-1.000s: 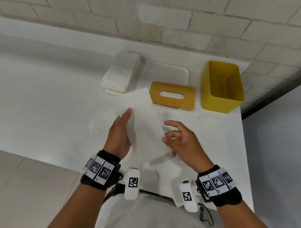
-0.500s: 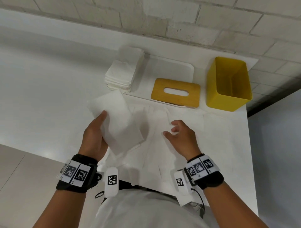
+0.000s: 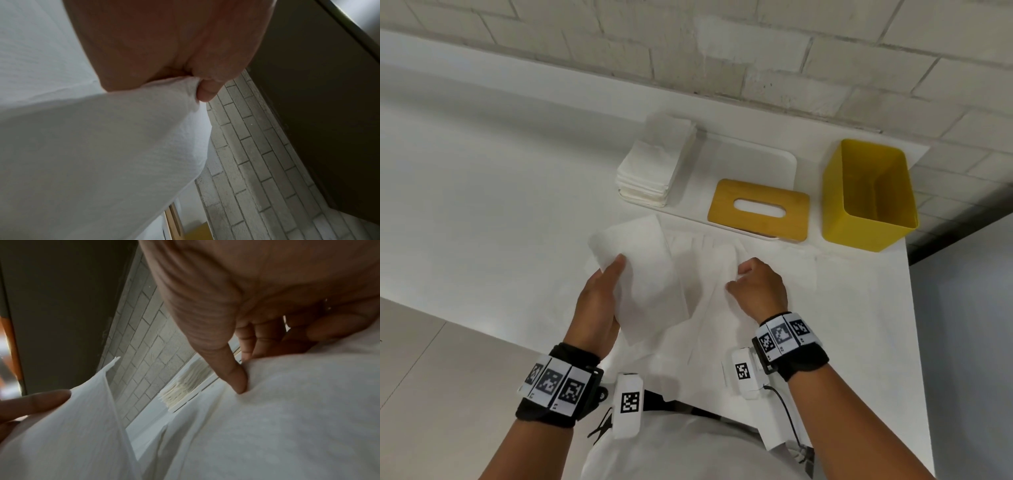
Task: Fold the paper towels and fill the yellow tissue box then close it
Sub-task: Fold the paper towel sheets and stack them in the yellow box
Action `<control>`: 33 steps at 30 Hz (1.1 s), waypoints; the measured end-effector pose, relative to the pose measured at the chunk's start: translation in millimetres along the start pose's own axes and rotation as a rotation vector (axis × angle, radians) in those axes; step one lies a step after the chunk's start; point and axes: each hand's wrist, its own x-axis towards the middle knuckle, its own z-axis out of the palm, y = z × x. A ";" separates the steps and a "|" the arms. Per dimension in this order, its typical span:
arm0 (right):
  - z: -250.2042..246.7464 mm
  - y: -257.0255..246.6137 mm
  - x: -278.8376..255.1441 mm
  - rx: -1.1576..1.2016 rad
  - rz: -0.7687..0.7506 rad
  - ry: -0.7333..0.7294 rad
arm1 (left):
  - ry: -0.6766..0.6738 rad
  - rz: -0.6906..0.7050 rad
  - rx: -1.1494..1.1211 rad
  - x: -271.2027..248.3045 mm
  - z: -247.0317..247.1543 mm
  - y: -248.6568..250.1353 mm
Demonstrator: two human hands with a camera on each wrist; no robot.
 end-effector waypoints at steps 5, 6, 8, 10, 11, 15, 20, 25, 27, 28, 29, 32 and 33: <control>-9.6 9.6 -0.8 0.137 -0.053 0.041 | -0.027 0.002 0.020 -2.8 7.7 -0.1; -13.9 13.5 -3.2 0.183 -0.076 0.059 | -0.024 -0.001 0.022 -2.9 8.4 0.1; -27.1 20.9 -7.8 0.272 -0.127 0.109 | -0.013 -0.004 0.021 -1.7 11.0 0.1; -45.0 23.7 -15.5 0.384 -0.179 0.160 | -0.020 -0.006 0.022 -1.9 15.0 0.8; -57.9 23.6 -21.8 0.455 -0.206 0.197 | -0.039 -0.006 0.023 -3.1 21.1 1.0; -89.4 2.6 -48.8 0.764 -0.330 0.159 | -0.082 -0.020 0.047 -4.5 32.9 0.6; -119.8 -15.0 -81.8 1.072 -0.448 0.037 | -0.162 -0.003 0.077 -10.2 61.1 6.4; -129.3 -14.6 -94.9 0.905 -0.516 0.337 | -0.213 0.048 0.078 -19.2 81.2 12.5; -128.1 -17.2 -99.7 0.749 -0.568 0.515 | -0.235 0.063 0.073 -24.3 90.1 13.0; -124.4 -21.0 -103.1 0.676 -0.603 0.552 | -0.253 0.059 0.060 -27.4 95.2 12.9; -118.3 -26.3 -107.0 0.605 -0.641 0.547 | -0.280 0.046 0.041 -30.2 100.5 12.8; -87.4 -40.2 -116.3 0.368 -0.717 0.388 | -0.405 0.013 -0.007 -39.2 114.3 11.3; -77.2 -42.5 -117.5 0.311 -0.721 0.337 | -0.437 0.016 -0.016 -40.5 116.9 9.8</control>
